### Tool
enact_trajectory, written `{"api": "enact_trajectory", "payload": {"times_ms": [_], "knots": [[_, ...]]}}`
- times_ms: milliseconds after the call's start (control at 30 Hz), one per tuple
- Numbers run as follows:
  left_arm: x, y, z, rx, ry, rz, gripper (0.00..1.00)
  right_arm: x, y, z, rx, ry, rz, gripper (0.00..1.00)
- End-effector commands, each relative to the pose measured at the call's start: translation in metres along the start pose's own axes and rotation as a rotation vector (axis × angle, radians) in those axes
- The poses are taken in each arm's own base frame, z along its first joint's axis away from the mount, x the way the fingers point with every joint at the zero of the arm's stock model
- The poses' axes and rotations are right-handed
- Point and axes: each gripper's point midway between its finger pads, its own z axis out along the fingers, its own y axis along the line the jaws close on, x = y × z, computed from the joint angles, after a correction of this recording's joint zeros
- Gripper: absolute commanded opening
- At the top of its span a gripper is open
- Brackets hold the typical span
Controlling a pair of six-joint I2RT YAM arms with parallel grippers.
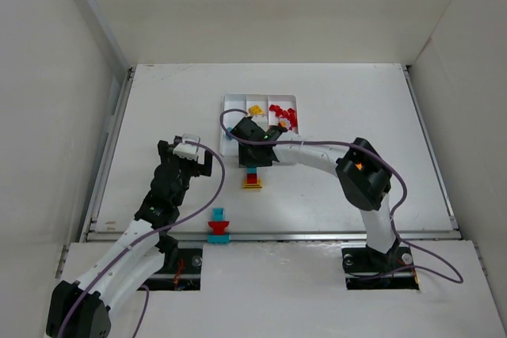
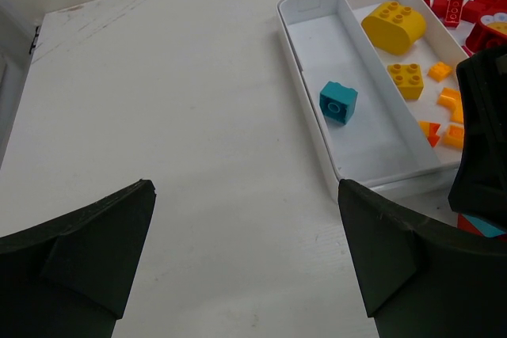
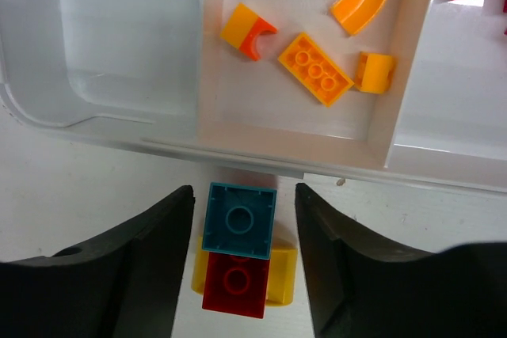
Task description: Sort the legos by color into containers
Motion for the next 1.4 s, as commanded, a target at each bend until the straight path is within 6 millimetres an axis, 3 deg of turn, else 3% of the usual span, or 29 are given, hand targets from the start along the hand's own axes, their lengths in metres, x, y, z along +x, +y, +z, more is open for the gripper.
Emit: {"api": "enact_trajectory", "payload": {"times_ms": [0,100,400,433,467,567,633,833,867,1033,1133,1233,1300,1367], "knots": [[-0.010,-0.001,0.001,0.007,-0.046,-0.025,1.00,-0.013,0.010,-0.010,-0.014,-0.049,0.026,0.58],[-0.006,-0.002,0.001,0.009,-0.029,-0.021,1.00,-0.004,0.009,-0.004,0.004,-0.026,0.008,0.48],[-0.006,-0.003,0.001,0.018,-0.029,-0.021,1.00,0.009,0.008,-0.012,-0.025,-0.005,0.011,0.45],[-0.006,-0.003,0.001,0.018,-0.029,-0.021,1.00,0.011,0.007,-0.008,-0.018,0.002,0.007,0.42],[-0.008,-0.003,0.000,0.017,-0.038,-0.023,1.00,0.017,0.005,-0.005,-0.012,0.020,0.002,0.31],[-0.008,-0.003,0.000,0.017,-0.038,-0.023,1.00,0.017,0.005,-0.005,-0.012,0.021,0.002,0.10],[-0.009,-0.005,0.000,0.028,-0.039,-0.023,1.00,0.011,0.004,-0.014,-0.013,0.003,0.006,0.03],[-0.007,-0.012,0.000,0.071,-0.035,-0.020,0.99,-0.010,0.011,-0.065,-0.134,-0.088,0.011,0.00],[-0.007,-0.014,-0.001,0.081,-0.035,-0.019,0.99,-0.019,0.021,-0.075,-0.205,-0.124,0.016,0.00],[-0.013,-0.030,-0.005,0.174,-0.027,-0.043,0.97,-0.046,0.035,-0.142,-0.440,-0.296,-0.137,0.00],[-0.036,-0.051,-0.013,0.313,-0.073,-0.054,0.97,-0.059,0.048,-0.182,-0.573,-0.388,-0.268,0.00],[-0.067,-0.083,-0.030,0.522,-0.160,-0.047,0.99,-0.061,0.051,-0.208,-0.647,-0.452,-0.433,0.00],[-0.096,-0.104,-0.050,0.688,-0.256,-0.027,1.00,-0.064,0.055,-0.227,-0.703,-0.519,-0.579,0.00],[-0.113,-0.118,-0.065,0.808,-0.304,-0.008,1.00,-0.066,0.059,-0.242,-0.744,-0.544,-0.609,0.00]]}}
